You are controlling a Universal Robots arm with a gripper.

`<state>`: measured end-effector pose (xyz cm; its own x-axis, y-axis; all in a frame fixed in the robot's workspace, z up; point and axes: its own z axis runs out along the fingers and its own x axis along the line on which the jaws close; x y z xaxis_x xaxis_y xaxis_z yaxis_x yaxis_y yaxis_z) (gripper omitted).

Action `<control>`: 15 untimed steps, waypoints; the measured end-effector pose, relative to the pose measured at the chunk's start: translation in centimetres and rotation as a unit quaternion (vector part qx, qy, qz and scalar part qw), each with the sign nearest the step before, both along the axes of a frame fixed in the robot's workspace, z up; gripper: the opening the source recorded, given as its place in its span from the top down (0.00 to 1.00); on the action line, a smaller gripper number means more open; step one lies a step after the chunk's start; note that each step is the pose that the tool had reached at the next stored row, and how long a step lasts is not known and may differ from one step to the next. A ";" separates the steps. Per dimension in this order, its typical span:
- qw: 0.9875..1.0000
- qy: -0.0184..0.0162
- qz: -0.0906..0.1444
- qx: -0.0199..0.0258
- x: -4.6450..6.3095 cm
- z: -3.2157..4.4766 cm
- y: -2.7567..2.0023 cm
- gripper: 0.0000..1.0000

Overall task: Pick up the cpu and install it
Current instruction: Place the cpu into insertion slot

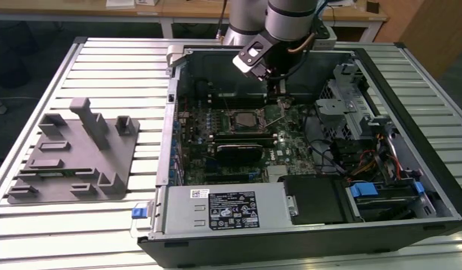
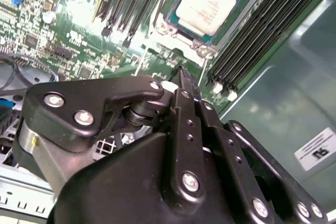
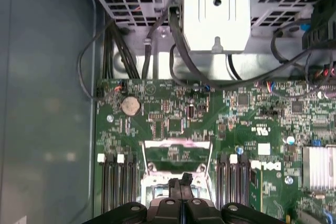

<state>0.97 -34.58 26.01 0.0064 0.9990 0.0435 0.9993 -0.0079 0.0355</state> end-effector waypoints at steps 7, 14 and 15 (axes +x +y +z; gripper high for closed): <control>1.000 0.000 0.000 0.000 1.3 -0.01 0.01 0.89; 1.000 0.000 0.000 0.000 2.6 -0.01 0.02 0.89; 1.000 0.000 0.000 0.000 2.9 -0.02 0.02 0.89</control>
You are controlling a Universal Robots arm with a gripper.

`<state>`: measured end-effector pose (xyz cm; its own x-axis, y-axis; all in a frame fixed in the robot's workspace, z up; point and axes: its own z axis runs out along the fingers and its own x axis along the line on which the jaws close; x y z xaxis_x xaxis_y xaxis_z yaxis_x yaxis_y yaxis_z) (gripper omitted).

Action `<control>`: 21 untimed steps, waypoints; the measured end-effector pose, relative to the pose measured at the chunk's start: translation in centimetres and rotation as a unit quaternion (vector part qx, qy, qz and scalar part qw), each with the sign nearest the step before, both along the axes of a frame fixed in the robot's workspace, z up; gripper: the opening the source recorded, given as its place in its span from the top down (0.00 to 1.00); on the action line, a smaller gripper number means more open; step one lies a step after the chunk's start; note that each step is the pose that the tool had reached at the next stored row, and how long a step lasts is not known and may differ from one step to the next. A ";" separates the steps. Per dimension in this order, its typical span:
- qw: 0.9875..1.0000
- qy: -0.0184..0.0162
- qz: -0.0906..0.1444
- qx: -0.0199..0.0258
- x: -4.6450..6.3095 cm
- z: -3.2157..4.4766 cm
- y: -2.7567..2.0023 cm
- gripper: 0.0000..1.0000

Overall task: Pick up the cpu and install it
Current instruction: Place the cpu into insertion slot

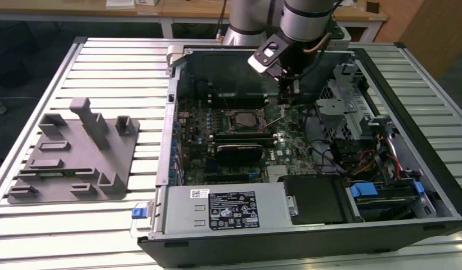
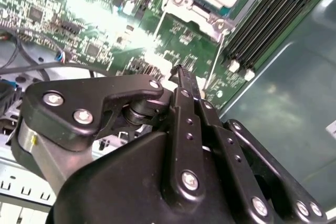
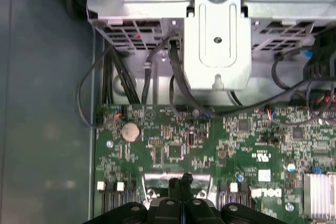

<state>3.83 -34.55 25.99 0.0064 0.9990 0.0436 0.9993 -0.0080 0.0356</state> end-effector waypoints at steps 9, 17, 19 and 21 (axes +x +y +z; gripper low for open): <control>1.000 0.000 0.000 0.000 2.2 -0.09 0.02 0.89; 1.000 0.001 0.000 0.000 2.8 -1.37 0.02 0.89; 1.000 0.001 0.000 0.000 2.9 -1.62 0.02 0.89; 1.000 0.003 0.000 -0.001 2.9 -1.81 0.02 0.89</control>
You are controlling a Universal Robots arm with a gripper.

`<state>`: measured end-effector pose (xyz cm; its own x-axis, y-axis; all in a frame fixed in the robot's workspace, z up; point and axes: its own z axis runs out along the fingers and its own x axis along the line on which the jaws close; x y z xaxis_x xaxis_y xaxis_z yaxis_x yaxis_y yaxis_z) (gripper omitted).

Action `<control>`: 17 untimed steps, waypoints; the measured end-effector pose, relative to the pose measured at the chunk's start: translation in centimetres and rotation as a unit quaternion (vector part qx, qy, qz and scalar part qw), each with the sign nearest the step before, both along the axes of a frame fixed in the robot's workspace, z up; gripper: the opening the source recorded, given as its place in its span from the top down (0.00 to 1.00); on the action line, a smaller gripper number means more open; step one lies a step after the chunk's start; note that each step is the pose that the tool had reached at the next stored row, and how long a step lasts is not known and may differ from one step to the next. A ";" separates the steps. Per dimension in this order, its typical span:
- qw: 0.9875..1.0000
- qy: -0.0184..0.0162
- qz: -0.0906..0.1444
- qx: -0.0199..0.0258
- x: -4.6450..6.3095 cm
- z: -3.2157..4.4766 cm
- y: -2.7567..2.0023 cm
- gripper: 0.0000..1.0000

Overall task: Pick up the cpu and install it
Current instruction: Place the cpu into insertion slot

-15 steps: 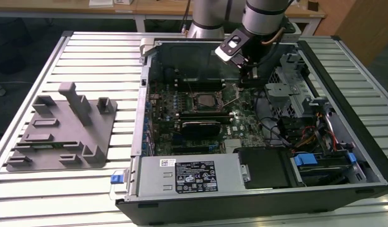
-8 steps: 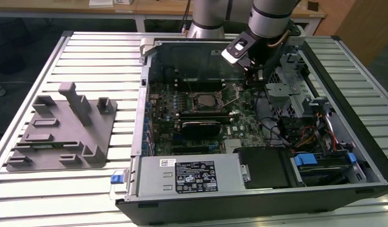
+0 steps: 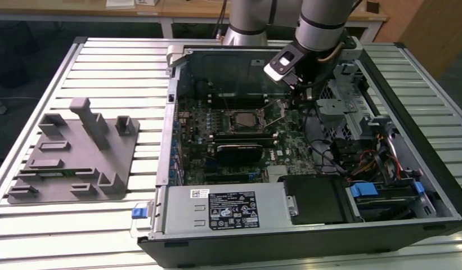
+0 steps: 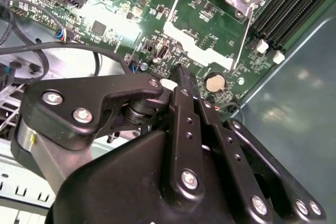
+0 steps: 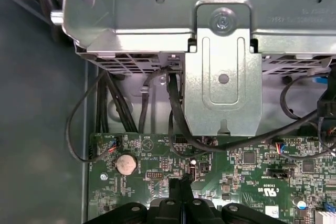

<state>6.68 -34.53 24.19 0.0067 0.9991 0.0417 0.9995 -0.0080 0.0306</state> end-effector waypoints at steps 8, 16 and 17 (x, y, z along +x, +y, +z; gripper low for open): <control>1.000 0.003 0.000 -0.001 -0.1 -0.37 0.00 0.89; 1.000 0.003 0.000 -0.001 -0.8 -0.41 0.00 0.89; 1.000 0.003 0.000 -0.001 -0.9 -0.41 0.00 0.89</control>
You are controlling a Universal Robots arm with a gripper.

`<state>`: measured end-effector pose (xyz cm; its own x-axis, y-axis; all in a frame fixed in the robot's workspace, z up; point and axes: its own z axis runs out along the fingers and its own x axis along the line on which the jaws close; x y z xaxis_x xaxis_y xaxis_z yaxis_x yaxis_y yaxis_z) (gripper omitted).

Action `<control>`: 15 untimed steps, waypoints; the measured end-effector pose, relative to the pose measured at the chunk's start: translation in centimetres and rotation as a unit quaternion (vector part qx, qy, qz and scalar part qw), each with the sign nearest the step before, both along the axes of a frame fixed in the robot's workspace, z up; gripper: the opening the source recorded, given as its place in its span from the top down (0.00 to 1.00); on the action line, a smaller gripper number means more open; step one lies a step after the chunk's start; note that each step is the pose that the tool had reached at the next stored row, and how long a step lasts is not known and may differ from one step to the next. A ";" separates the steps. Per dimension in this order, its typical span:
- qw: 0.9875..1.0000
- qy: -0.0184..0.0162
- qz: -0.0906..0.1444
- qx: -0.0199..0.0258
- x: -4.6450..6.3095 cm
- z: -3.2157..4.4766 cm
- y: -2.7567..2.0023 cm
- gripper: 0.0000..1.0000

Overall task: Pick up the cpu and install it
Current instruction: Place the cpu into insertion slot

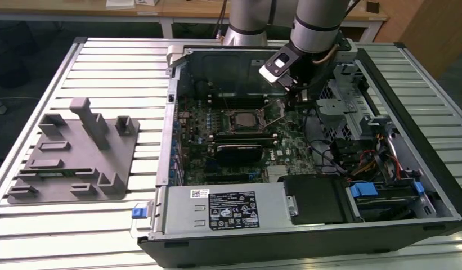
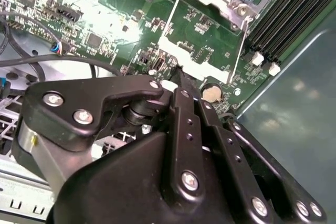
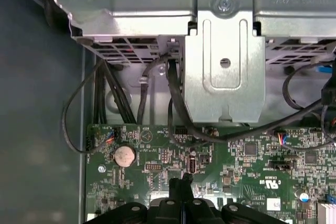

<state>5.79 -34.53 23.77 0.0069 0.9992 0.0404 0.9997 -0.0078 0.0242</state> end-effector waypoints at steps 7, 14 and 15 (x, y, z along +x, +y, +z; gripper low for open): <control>1.000 0.000 0.000 0.001 -0.8 0.00 0.00 0.89; 1.000 0.000 0.000 0.002 -1.7 0.00 0.00 0.89; 1.000 0.000 0.000 0.002 -1.8 0.00 0.00 0.89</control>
<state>3.97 -34.53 23.77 0.0068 0.9990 0.0449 0.9997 -0.0079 0.0241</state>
